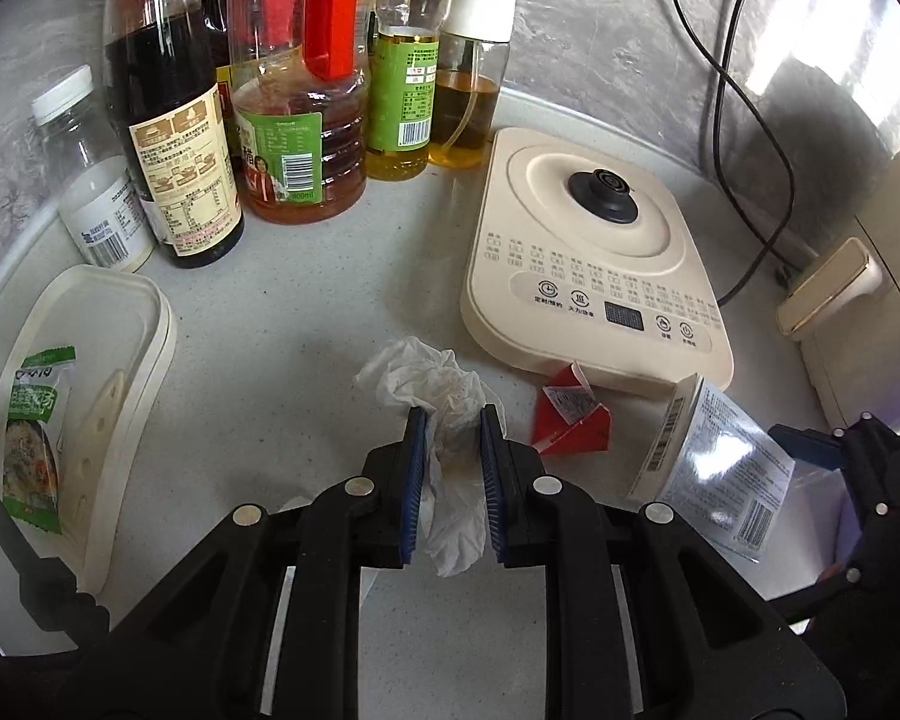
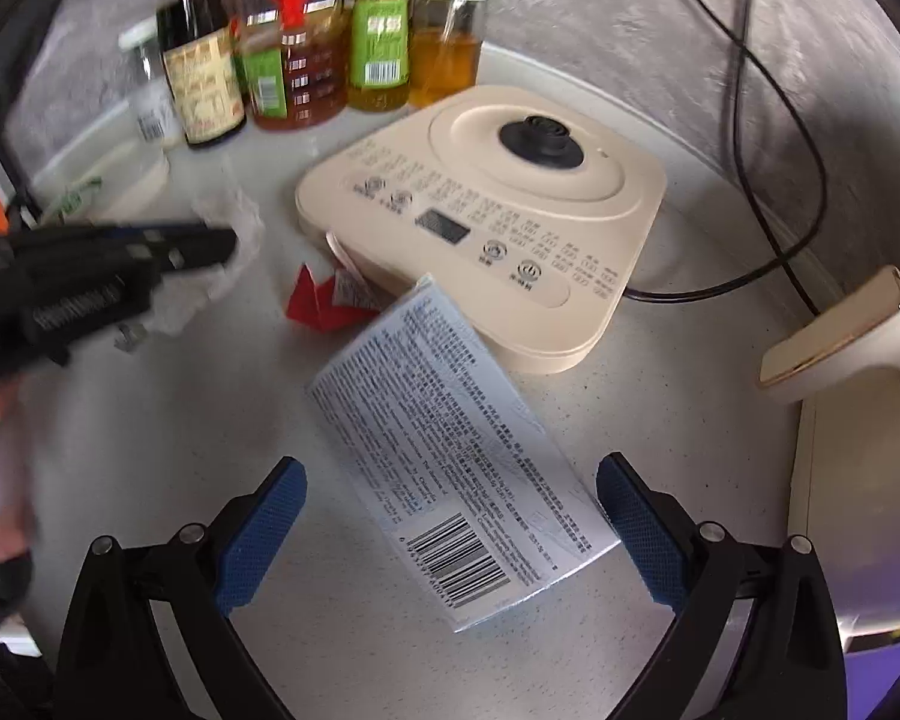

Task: Collect trash
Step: 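Grasp the white tissue with the left tool while the right tool grasps the blue-white box, then carry the tissue and box over the purple bucket and open both tools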

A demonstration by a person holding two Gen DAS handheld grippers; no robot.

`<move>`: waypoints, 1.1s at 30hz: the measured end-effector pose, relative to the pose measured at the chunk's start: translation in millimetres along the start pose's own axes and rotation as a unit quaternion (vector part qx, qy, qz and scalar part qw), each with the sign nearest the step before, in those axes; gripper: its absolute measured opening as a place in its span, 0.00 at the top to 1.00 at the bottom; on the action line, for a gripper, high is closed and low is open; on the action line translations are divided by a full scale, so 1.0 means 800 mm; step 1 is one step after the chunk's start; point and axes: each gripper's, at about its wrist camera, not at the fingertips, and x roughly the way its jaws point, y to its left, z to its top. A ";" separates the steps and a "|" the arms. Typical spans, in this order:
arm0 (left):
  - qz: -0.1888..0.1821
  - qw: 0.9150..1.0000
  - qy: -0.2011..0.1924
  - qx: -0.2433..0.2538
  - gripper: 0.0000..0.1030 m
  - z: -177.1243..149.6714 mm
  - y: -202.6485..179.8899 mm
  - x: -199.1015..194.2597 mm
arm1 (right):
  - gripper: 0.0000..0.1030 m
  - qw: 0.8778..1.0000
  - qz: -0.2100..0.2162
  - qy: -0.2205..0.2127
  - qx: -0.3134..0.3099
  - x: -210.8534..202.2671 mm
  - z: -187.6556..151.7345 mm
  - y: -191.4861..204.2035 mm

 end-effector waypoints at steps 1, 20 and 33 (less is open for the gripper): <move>-0.001 1.000 0.000 0.000 0.82 -0.002 0.001 -0.001 | 0.08 1.000 -0.004 0.006 -0.007 0.004 -0.001 0.001; -0.035 0.997 -0.062 0.037 0.82 -0.020 -0.042 -0.084 | 0.35 0.995 0.018 -0.058 0.076 -0.109 -0.043 -0.034; -0.053 0.991 -0.106 0.065 0.82 -0.045 -0.113 -0.162 | 0.35 0.985 0.026 -0.135 0.104 -0.230 -0.086 -0.059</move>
